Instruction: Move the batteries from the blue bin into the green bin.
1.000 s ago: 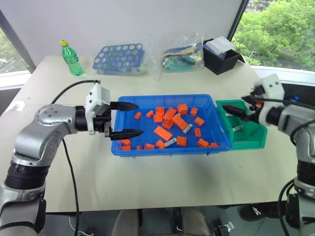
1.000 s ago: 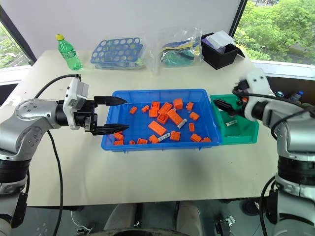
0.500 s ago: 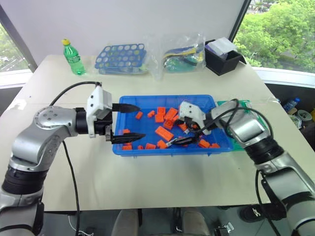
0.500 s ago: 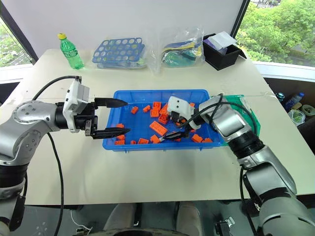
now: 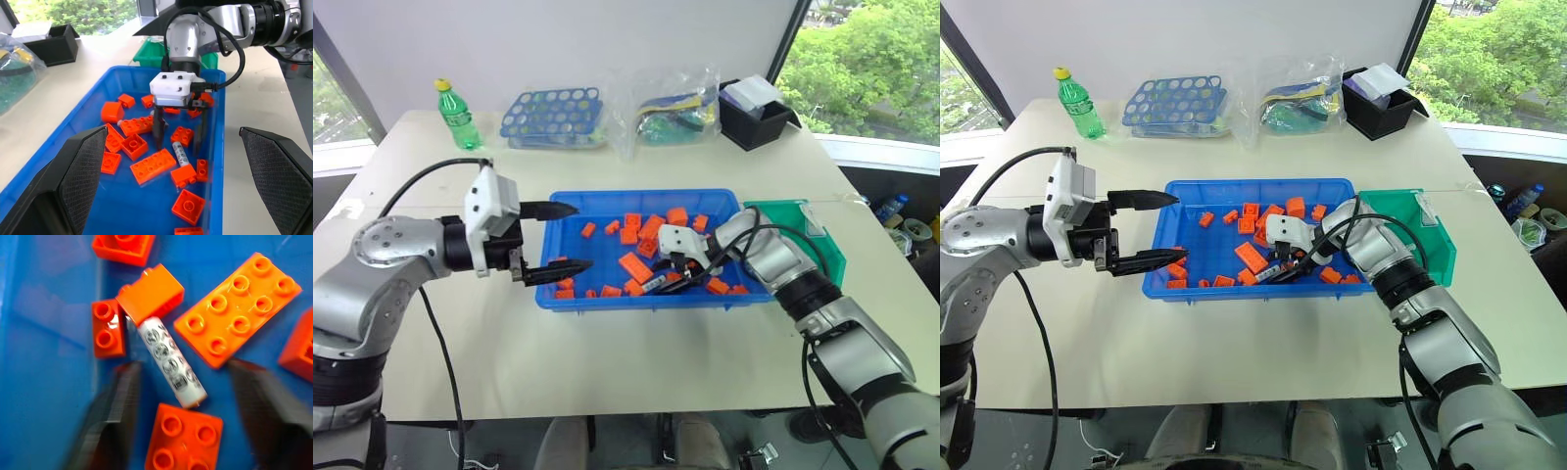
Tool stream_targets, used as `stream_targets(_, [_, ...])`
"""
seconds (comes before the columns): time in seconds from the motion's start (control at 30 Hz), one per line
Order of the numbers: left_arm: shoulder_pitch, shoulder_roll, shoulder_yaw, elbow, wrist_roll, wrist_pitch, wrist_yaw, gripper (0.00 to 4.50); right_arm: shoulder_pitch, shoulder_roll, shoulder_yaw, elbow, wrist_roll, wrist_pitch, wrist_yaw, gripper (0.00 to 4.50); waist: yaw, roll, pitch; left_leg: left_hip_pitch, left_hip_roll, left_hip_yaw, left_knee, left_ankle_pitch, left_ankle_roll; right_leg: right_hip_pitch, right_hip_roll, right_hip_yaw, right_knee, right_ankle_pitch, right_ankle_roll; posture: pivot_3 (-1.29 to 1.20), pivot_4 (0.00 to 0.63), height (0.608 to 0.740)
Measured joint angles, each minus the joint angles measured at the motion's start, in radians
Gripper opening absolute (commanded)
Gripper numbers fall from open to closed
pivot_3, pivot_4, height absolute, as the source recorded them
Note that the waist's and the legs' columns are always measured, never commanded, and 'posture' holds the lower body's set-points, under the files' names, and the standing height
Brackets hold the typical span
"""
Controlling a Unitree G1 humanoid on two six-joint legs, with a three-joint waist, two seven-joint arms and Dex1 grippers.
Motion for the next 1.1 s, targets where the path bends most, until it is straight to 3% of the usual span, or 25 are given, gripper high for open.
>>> stream_targets(0.07, [0.0,0.002,0.0,-0.001,-0.002,0.0,-0.002,4.5,0.004,0.0,-0.004,-0.008,0.0,0.01,0.006,0.07,0.0,0.0,0.0,0.0,0.0,0.0,0.0,0.0,0.0,0.0,0.0,0.0,0.0,0.0,0.0,0.0,0.15,0.723])
stream_targets(0.27, [-0.037,-0.001,-0.03,0.029,-0.001,-0.003,-0.028,4.5,0.064,-0.017,-0.083,-0.171,0.039,0.149,-0.026,0.06,0.003,0.0,0.0,0.0,0.0,0.0,0.001,0.0,0.0,0.001,0.0,0.0,0.0,0.0,0.0,0.0,0.15,0.723])
stream_targets(0.47, [-0.066,-0.016,-0.073,0.07,-0.001,-0.006,-0.072,4.5,0.08,-0.078,-0.401,-0.413,0.15,0.422,-0.239,0.06,0.005,-0.001,-0.001,-0.001,0.0,0.0,0.0,0.0,0.0,0.0,0.0,0.0,0.0,0.0,0.0,0.0,0.15,0.723])
stream_targets(0.53, [-0.07,-0.025,-0.084,0.087,0.003,-0.014,-0.084,4.5,0.121,-0.114,-0.544,-0.492,0.177,0.543,-0.345,0.06,0.008,-0.003,-0.002,-0.001,0.0,0.0,0.001,0.0,0.0,-0.001,0.0,0.0,-0.001,0.0,0.0,0.0,0.15,0.723])
stream_targets(0.7, [-0.073,-0.042,-0.101,0.126,0.024,-0.035,-0.102,4.5,0.336,-0.192,-0.763,-0.638,0.186,0.711,-0.509,0.06,0.014,-0.004,-0.002,-0.001,0.0,0.001,0.0,0.0,0.0,0.002,-0.001,0.0,-0.004,0.0,-0.001,0.0,0.15,0.723])
stream_targets(0.8, [-0.084,-0.059,-0.119,0.158,0.037,-0.052,-0.116,4.5,0.462,-0.193,-0.842,-0.672,0.186,0.777,-0.591,0.06,0.017,-0.001,-0.001,-0.001,0.0,0.002,0.0,0.0,0.0,0.001,-0.001,0.0,-0.003,0.0,-0.001,0.0,0.15,0.723])
stream_targets(0.9, [-0.104,-0.064,-0.129,0.18,0.046,-0.06,-0.129,4.5,0.488,-0.19,-0.855,-0.68,0.188,0.798,-0.646,0.06,0.005,-0.001,-0.001,-0.001,0.001,0.002,0.0,0.0,0.0,0.0,0.0,0.0,-0.003,0.0,-0.001,0.0,0.15,0.723])
stream_targets(0.93, [-0.123,-0.069,-0.136,0.187,0.049,-0.066,-0.137,4.5,0.487,-0.183,-0.86,-0.691,0.196,0.801,-0.666,1.09,0.002,-0.001,-0.001,-0.001,0.001,0.002,0.0,0.0,0.0,0.0,0.0,0.0,-0.003,0.0,-0.001,0.0,0.15,0.723])
stream_targets(1.07, [-0.157,-0.079,-0.15,0.203,0.06,-0.073,-0.15,4.5,0.475,-0.173,-0.834,-0.685,0.208,0.793,-0.707,2.95,0.001,-0.001,-0.001,-0.001,0.001,0.002,-0.001,0.0,0.0,0.0,-0.001,0.0,-0.004,0.0,-0.001,0.0,0.15,0.723])
stream_targets(1.1, [-0.158,-0.08,-0.15,0.206,0.064,-0.073,-0.152,4.5,0.467,-0.173,-0.822,-0.676,0.208,0.782,-0.717,2.95,0.001,-0.001,-0.001,-0.001,0.0,0.002,0.0,0.0,0.0,0.0,-0.001,0.0,-0.004,0.0,-0.001,0.0,0.15,0.723])
